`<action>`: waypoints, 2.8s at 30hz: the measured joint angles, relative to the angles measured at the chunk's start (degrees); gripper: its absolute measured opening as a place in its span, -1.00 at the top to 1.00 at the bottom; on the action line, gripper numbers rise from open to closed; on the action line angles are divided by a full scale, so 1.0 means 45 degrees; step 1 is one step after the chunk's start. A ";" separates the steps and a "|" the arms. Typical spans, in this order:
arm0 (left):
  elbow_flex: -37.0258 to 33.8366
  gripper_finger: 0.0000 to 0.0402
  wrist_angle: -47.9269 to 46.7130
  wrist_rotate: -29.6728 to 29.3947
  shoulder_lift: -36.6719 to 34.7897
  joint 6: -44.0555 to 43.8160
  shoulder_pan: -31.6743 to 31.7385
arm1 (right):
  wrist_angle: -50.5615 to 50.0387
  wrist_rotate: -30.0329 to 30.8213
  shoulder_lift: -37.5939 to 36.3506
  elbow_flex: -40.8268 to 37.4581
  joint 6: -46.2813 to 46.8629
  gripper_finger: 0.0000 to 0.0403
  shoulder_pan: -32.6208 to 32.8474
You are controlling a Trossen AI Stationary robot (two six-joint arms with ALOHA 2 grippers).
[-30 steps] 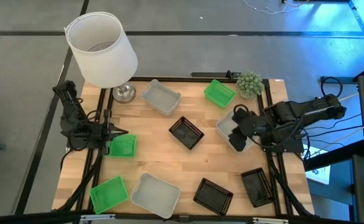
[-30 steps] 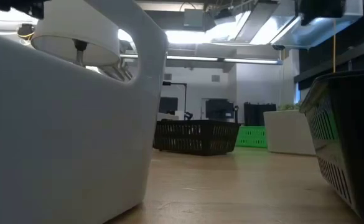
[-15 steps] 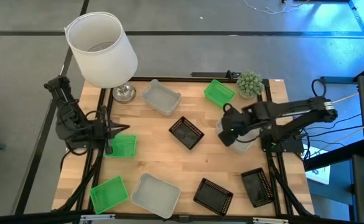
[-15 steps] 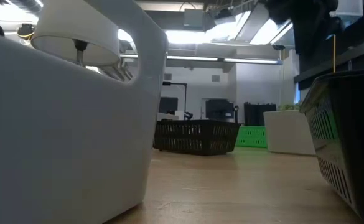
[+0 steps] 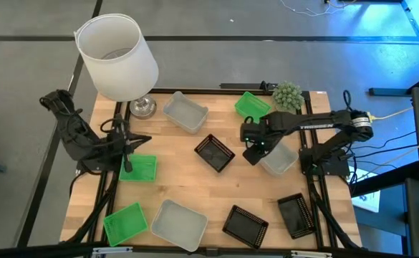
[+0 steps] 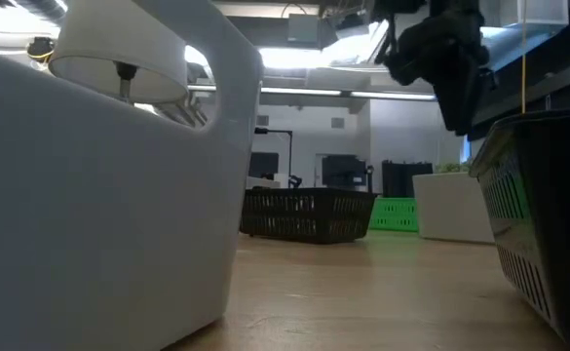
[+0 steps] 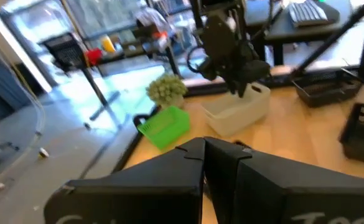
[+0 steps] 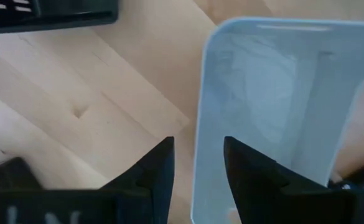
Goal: Stack baskets by color
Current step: Stack the middle gray bin on the top gray bin
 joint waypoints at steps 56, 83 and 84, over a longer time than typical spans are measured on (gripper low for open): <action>0.2485 1.00 -0.6442 0.6059 0.2010 -0.4329 0.2431 | 0.1854 0.2489 0.1408 0.3228 -0.1464 0.99 -0.0261; 0.2485 1.00 -0.7104 0.4924 0.2012 -0.4306 0.2427 | 1.4817 0.1175 0.3889 0.3594 -0.6279 1.00 -0.3143; 0.2485 1.00 -0.7110 0.4903 0.2014 -0.4312 0.2427 | 1.5022 0.1008 0.4083 0.3594 -0.6419 1.00 -0.3232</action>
